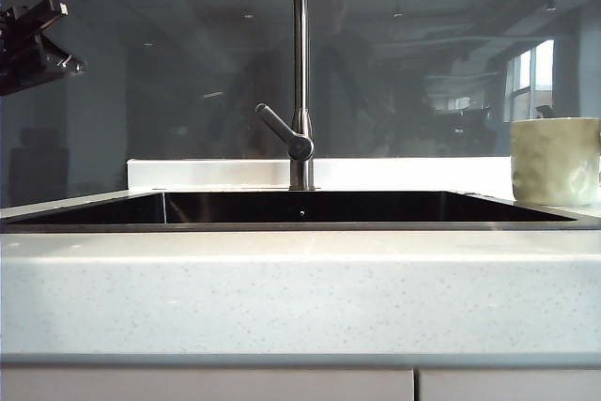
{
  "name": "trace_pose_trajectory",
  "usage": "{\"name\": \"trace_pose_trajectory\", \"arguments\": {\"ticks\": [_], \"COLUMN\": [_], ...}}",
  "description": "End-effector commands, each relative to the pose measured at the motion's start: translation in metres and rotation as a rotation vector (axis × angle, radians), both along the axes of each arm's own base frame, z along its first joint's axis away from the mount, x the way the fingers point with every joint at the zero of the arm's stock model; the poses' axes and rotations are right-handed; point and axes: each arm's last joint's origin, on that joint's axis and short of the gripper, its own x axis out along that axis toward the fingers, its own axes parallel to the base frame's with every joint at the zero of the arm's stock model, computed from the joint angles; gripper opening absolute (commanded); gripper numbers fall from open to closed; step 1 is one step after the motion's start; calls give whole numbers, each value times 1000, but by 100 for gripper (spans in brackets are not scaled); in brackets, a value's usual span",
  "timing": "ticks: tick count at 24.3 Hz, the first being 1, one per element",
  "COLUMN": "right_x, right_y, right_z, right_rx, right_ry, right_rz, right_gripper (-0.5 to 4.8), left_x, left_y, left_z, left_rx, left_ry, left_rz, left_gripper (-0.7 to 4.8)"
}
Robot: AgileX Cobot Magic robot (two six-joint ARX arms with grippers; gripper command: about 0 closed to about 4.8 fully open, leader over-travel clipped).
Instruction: Pick up the mug next to the sink, go to the faucet to get some water, pour the water into the sink, and finally put the mug back to its place.
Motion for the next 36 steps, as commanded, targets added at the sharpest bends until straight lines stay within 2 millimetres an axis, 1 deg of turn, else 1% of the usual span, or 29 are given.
{"name": "trace_pose_trajectory", "arguments": {"ticks": [1,4,5,9,14,17,21,22,23,24,28,31,33,36], "right_x": [7,11,13,16,17,17,17,17,17,17,17,17,17,17], "right_y": [-1,2,3,5,8,7,7,7,7,7,7,7,7,7], "right_z": [-2,-7,-9,-14,-14,-11,-10,-10,-10,-10,-10,-10,-10,-9], "right_rx": [-5,-11,-9,-7,-6,26,22,24,24,24,31,59,71,69], "right_ry": [-19,-35,-53,-55,-58,-92,-97,-97,-97,-97,-98,-98,-98,-105], "right_rz": [11,19,22,32,23,6,-20,-20,-21,-20,-20,-22,-23,-22], "right_gripper": [283,282,270,269,196,197,189,169,123,106,101,32,20,20], "left_x": [0,0,0,0,0,0,0,0,0,0,0,0,0,0], "left_y": [0,0,0,0,0,0,0,0,0,0,0,0,0,0], "left_z": [4,4,4,4,4,4,4,4,4,4,4,4,4,4], "left_rx": [-2,-2,-2,-2,-2,-2,-2,-2,-2,-2,-2,-2,-2,-2], "left_ry": [-25,-25,-25,-25,-25,-25,-25,-25,-25,-25,-25,-25,-25,-25], "left_rz": [-3,-3,-3,-3,-3,-3,-4,-3,-4,-3,-3,-3,-3,-4], "left_gripper": [-6,-6,-6,-6,-6,-6,-6,-6,-6,-6,-6,-6,-6,-6]}}
